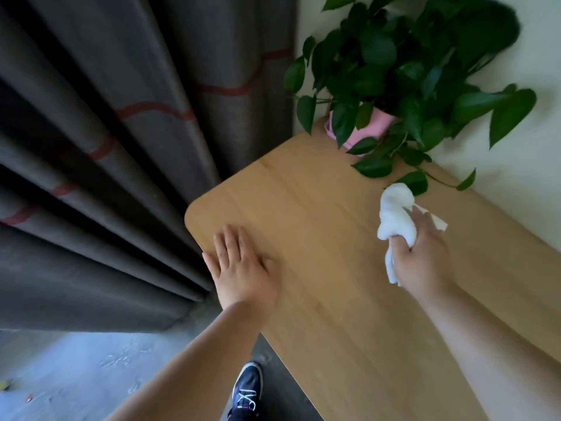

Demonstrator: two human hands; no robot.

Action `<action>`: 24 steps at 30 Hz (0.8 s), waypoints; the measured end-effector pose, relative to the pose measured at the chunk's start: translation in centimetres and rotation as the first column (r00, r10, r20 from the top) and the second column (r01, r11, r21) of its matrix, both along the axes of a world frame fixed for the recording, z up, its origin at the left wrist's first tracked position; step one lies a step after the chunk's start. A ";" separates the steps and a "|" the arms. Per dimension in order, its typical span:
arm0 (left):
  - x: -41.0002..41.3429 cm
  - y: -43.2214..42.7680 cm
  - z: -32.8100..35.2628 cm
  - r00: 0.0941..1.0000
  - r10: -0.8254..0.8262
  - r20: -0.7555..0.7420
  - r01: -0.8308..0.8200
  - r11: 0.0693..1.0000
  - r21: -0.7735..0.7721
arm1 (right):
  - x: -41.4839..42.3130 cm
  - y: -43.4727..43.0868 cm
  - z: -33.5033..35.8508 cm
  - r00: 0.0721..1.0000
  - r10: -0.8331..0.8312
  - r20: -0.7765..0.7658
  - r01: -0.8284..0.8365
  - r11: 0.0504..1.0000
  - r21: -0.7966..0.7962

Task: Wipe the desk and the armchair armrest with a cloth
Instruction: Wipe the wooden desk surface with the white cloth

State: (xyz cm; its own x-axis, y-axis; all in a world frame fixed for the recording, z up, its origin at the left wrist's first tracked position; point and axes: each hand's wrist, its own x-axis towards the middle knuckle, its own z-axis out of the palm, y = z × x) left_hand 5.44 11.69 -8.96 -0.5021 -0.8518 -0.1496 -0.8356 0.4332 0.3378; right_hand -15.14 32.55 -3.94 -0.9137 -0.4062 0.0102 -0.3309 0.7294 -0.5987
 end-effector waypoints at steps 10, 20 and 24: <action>-0.5 0.0 -0.8 0.999 -0.003 0.049 0.007 0.996 -0.085 | 0.4 -2.8 -3.5 0.852 0.522 -0.039 -0.415 0.720 0.557; -0.6 0.5 0.7 0.990 -0.069 0.124 0.071 0.997 -0.015 | 14.2 5.1 -1.5 0.683 0.728 -0.058 -0.712 0.682 0.166; -1.3 2.4 1.4 0.918 -0.367 0.148 0.370 0.929 0.010 | 8.0 5.5 3.5 0.972 0.224 -0.072 -0.226 0.974 -0.025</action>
State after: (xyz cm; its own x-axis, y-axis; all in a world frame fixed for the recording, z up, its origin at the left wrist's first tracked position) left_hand 4.14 14.13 -7.53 -0.7547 -0.6139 -0.2312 -0.6551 0.7245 0.2146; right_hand -7.11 38.09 -0.48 -0.7954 -0.5999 0.0863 -0.5254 0.6115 -0.5917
